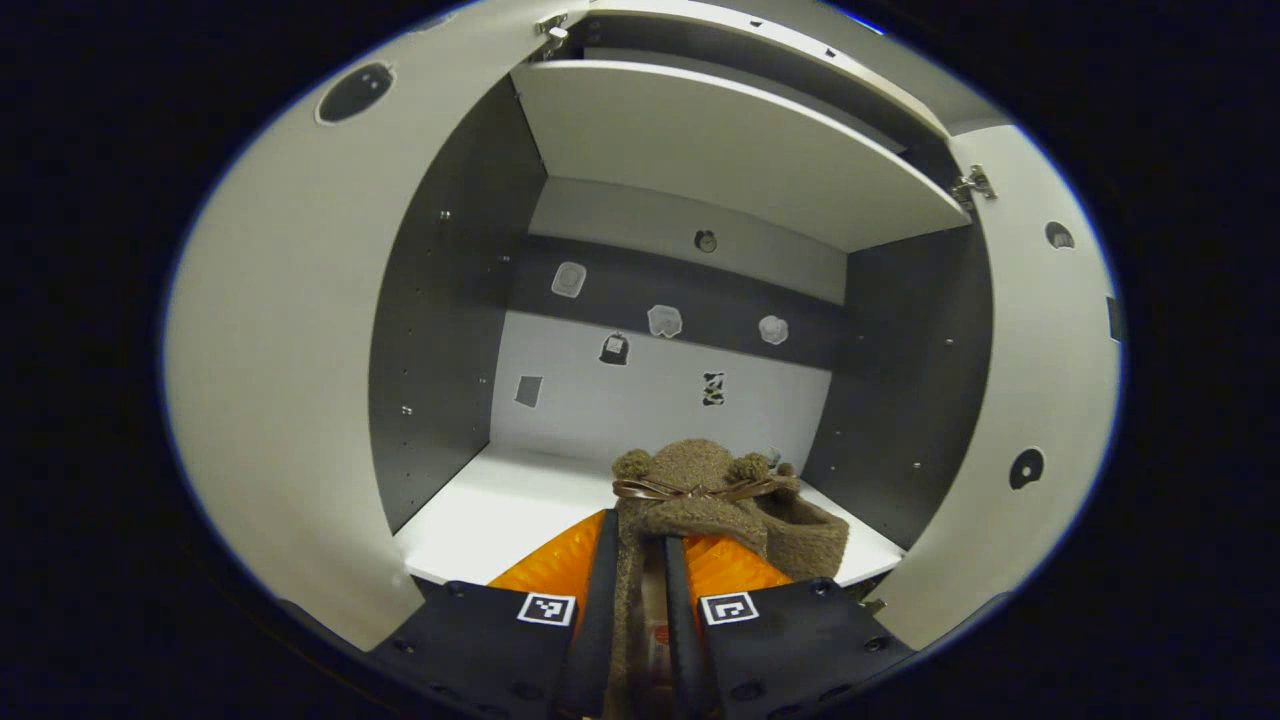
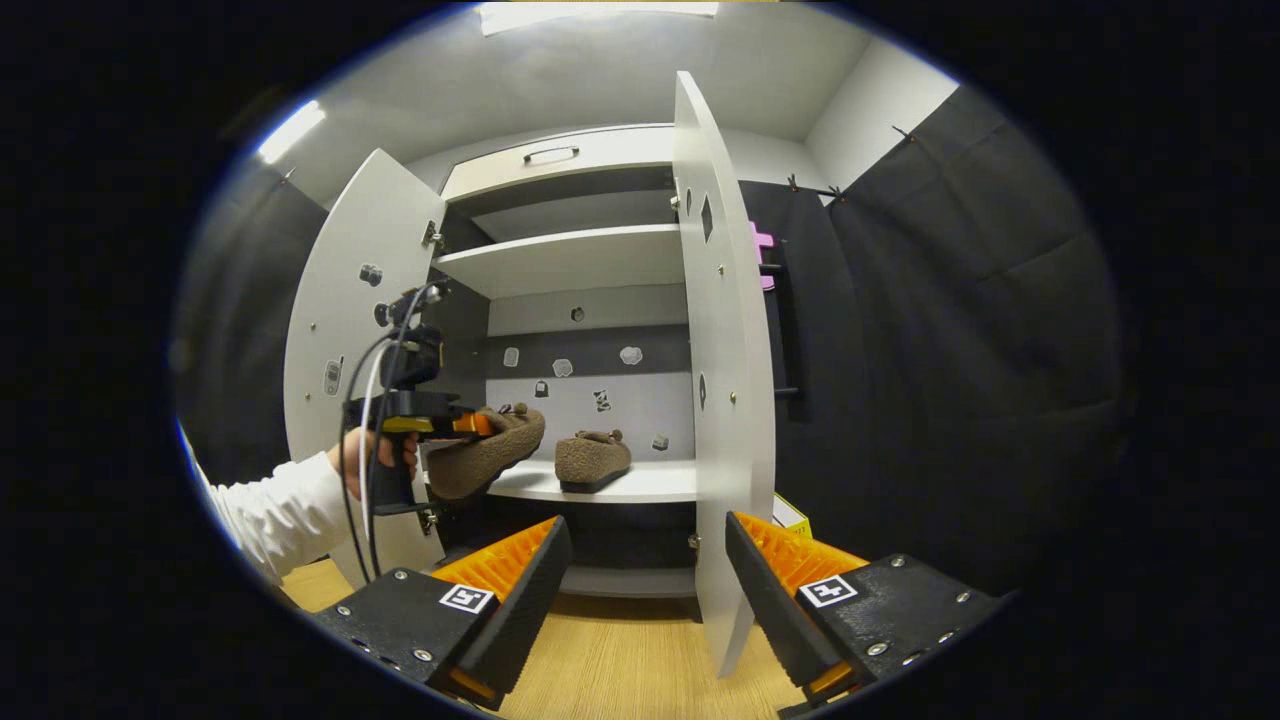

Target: Grab one shoe with the right hand and put it into the shoe cabinet, grab the other shoe with the left hand and put it into the shoe cabinet; then close the right door with the right hand and the left door with the left hand.

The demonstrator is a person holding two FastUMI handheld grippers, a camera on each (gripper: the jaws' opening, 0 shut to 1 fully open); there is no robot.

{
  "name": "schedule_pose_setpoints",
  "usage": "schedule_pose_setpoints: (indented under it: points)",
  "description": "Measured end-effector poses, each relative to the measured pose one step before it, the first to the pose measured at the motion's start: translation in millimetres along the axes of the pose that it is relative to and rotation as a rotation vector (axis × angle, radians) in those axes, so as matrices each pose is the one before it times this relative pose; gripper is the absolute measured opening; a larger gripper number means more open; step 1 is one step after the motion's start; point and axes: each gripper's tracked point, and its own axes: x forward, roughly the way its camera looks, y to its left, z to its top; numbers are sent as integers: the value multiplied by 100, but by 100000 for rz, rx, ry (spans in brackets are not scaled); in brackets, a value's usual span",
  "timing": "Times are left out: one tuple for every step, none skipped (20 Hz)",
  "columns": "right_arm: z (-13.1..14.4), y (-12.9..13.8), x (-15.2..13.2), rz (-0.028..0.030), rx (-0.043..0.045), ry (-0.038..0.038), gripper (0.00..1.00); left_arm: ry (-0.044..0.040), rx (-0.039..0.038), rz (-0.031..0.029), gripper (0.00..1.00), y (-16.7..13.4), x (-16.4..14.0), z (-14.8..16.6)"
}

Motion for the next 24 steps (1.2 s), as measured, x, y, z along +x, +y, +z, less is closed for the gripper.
schedule_pose_setpoints:
  points:
    - [-141, -114, 12, -469, -554, 377, 95, 1922, 141, 1511, 32, 641, 1837, -103]
    - [-112, -252, 100, -688, -963, 290, 95, 1583, 262, 1344, 32, 423, 1665, -85]
    - [-83, -178, -32, -694, -825, 201, 95, 1577, 167, 1097, 31, 317, 1438, -79]
    - [84, -7, 16, -40, -38, 268, 95, 1819, -518, 8, 32, 114, 1073, -98]
    - [45, 157, 26, 315, 255, 172, 95, 2631, -85, 656, 31, 164, 1015, -325]
    - [-82, -32, 59, 207, -156, 369, 95, 2709, 570, 1078, 31, 218, 901, -297]
    - [-61, -10, -34, -101, -583, 244, 95, 2157, 1478, 1440, 32, 270, 716, -242]
    - [-54, -268, 127, 94, -405, -62, 95, 1141, 1587, 1534, 32, 342, 626, -213]
    - [-94, -4, 10, -49, 131, 81, 95, 522, 1367, 1297, 32, 270, 486, -152]
    - [-123, 16, 108, 128, 716, 363, 95, 417, 34, 721, 32, 76, 190, -295]
    - [-233, -3, 49, -27, 1074, 494, 95, 18, -1376, -105, 31, 10, 217, 49]
    - [-165, -105, 127, -168, 1053, 405, 95, 50, -1323, -378, 31, -64, 194, -55]
    - [-157, -59, 58, -84, 750, 269, 95, 960, -259, 279, 36, 201, -120, -175]
    - [-19, -58, 47, 188, 437, 22, 95, 85, -219, 341, 42, 223, -90, 17]
    - [-69, 32, 95, 514, 402, 108, 95, 29, -195, 749, 42, 268, -110, -41]
    - [-120, 18, 85, 451, 186, 372, 95, 164, -323, 1279, 46, 474, -78, -110]
    - [-164, -123, 160, 11, -327, 222, 95, 262, -749, 511, 54, 290, -75, -51]
    - [40, -56, 5, -2, -344, -83, 95, 192, -1195, -792, 57, 17, -167, -46]
    - [33, 10, -27, 221, -223, -297, 95, 120, -704, -404, 63, 78, -195, -45]
    - [64, 9, 14, 306, 84, -229, 95, 6, 451, 84, 70, 271, -380, 32]
    - [-75, 71, -27, 198, 246, -46, 95, -595, 1195, 275, 78, 227, -296, 213]
    - [-39, -32, -9, 230, 181, 120, 95, -602, 1746, 252, 80, 68, -254, 57]
    - [-52, 45, -23, 295, 7, 74, 95, -567, 983, -188, 96, -18, -685, 173]
    - [18, 49, 20, 296, -117, -26, 95, -550, 432, -1489, 97, -415, -598, 92]
